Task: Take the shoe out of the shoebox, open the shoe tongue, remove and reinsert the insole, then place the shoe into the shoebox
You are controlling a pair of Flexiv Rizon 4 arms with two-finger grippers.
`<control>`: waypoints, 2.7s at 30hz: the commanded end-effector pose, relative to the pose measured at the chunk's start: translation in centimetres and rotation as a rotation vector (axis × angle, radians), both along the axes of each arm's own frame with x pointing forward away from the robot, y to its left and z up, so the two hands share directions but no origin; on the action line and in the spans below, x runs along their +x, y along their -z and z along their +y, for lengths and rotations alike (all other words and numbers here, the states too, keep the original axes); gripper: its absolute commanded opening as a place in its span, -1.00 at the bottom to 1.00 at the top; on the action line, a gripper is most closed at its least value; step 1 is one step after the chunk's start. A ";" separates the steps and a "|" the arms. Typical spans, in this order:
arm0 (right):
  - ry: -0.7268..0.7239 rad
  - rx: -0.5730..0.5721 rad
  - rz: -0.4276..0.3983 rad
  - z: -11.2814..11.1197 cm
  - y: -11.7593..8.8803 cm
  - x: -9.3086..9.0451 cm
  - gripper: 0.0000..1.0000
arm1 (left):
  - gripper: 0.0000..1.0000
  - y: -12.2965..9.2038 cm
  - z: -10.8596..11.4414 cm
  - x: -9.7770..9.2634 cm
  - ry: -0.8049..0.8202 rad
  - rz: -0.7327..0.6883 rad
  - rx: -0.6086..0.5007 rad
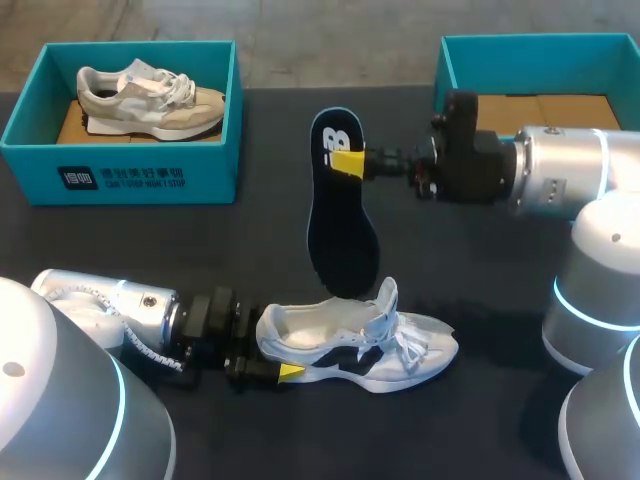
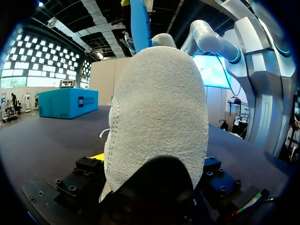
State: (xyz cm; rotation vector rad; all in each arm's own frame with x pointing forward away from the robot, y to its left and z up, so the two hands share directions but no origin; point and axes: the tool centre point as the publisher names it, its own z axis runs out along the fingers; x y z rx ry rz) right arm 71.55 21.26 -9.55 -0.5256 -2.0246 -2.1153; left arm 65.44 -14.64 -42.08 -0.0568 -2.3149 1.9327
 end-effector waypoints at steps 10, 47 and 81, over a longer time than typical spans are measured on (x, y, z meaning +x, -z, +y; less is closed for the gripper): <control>0.017 0.013 -0.008 -0.5 -1.1 0.2 -1.00 | -1.00 0.0 -0.1 0.0 -0.001 0.000 0.001; 0.170 0.080 0.153 -10.4 -14.3 -0.4 -1.00 | -1.00 0.0 -0.1 0.0 -0.001 0.000 0.001; 0.296 0.071 0.223 -18.0 -21.9 -6.6 -1.00 | -1.00 0.0 -0.1 0.0 -0.001 0.000 0.001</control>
